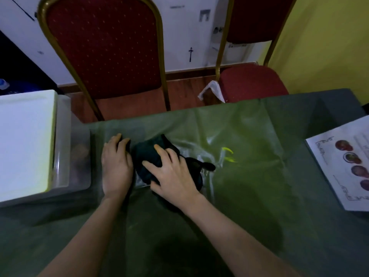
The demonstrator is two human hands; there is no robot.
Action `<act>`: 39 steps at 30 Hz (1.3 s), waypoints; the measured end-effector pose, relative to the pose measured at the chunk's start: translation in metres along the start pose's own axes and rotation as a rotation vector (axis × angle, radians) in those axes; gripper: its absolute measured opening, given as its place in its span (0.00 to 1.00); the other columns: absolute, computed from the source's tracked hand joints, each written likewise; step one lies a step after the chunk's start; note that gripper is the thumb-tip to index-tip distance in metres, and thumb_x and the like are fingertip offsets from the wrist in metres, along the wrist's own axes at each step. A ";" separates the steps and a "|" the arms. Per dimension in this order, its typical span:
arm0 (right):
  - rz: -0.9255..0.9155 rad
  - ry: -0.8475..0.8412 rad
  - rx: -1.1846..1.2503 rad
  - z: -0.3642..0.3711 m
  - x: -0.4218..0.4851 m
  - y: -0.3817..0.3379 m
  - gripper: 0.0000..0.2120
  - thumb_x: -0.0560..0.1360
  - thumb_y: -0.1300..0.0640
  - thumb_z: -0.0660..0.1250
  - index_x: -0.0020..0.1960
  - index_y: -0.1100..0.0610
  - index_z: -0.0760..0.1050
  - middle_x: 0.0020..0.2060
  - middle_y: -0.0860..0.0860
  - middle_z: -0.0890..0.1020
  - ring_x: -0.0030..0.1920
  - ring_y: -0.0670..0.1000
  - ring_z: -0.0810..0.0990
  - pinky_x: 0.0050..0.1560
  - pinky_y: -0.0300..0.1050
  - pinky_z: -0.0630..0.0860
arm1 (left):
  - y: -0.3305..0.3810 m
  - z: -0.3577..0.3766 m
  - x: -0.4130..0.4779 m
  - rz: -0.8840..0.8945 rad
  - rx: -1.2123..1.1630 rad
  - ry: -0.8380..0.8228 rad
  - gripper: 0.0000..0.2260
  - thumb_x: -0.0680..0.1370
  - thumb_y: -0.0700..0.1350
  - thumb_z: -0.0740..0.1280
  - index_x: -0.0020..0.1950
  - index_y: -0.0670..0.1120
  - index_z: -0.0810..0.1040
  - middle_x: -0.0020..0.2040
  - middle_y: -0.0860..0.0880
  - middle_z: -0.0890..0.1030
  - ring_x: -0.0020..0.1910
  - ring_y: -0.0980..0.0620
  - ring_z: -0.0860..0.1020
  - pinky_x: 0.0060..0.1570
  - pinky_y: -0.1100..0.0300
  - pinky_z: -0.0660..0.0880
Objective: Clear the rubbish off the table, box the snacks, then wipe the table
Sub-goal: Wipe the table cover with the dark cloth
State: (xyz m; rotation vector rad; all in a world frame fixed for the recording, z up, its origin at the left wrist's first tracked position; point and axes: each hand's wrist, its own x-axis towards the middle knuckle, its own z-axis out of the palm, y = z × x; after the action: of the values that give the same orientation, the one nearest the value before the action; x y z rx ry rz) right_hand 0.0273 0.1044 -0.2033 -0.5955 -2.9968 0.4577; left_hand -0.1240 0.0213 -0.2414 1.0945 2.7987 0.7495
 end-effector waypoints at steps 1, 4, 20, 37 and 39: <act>-0.009 0.000 0.003 0.000 -0.003 0.007 0.25 0.70 0.51 0.69 0.66 0.48 0.70 0.71 0.60 0.67 0.67 0.62 0.68 0.57 0.60 0.75 | 0.000 0.000 0.000 0.001 -0.003 -0.002 0.17 0.77 0.33 0.61 0.65 0.40 0.72 0.68 0.39 0.70 0.68 0.40 0.67 0.71 0.42 0.62; -0.024 -0.015 0.014 -0.015 -0.014 0.051 0.25 0.65 0.54 0.72 0.62 0.51 0.76 0.67 0.62 0.72 0.62 0.64 0.74 0.55 0.58 0.78 | -0.003 0.000 -0.002 0.006 -0.004 0.001 0.17 0.76 0.34 0.61 0.65 0.40 0.72 0.69 0.39 0.70 0.69 0.41 0.66 0.74 0.45 0.58; 0.205 0.120 0.142 -0.074 -0.058 0.134 0.18 0.69 0.60 0.70 0.59 0.54 0.78 0.62 0.59 0.74 0.62 0.60 0.72 0.64 0.53 0.68 | 0.006 0.002 -0.001 -0.007 0.020 0.012 0.16 0.76 0.33 0.63 0.63 0.38 0.73 0.67 0.37 0.71 0.66 0.38 0.67 0.70 0.41 0.62; 0.122 -0.055 -0.128 -0.064 -0.124 0.169 0.25 0.64 0.61 0.76 0.61 0.55 0.79 0.64 0.65 0.75 0.59 0.67 0.75 0.59 0.62 0.73 | 0.003 0.002 0.000 -0.004 0.015 0.015 0.15 0.77 0.37 0.59 0.63 0.41 0.72 0.67 0.41 0.71 0.66 0.42 0.67 0.71 0.45 0.63; 0.308 -0.008 -0.103 -0.075 -0.144 0.189 0.24 0.67 0.63 0.75 0.62 0.55 0.77 0.63 0.65 0.74 0.60 0.67 0.72 0.61 0.62 0.71 | 0.004 0.001 0.000 -0.013 0.006 0.016 0.15 0.76 0.37 0.59 0.63 0.41 0.72 0.67 0.41 0.71 0.66 0.42 0.67 0.71 0.44 0.63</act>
State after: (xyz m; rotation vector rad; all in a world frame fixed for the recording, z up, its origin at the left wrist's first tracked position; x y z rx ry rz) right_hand 0.2372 0.2365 -0.1871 -1.0741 -2.9573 0.3203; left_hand -0.1212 0.0243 -0.2404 1.0743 2.8206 0.7522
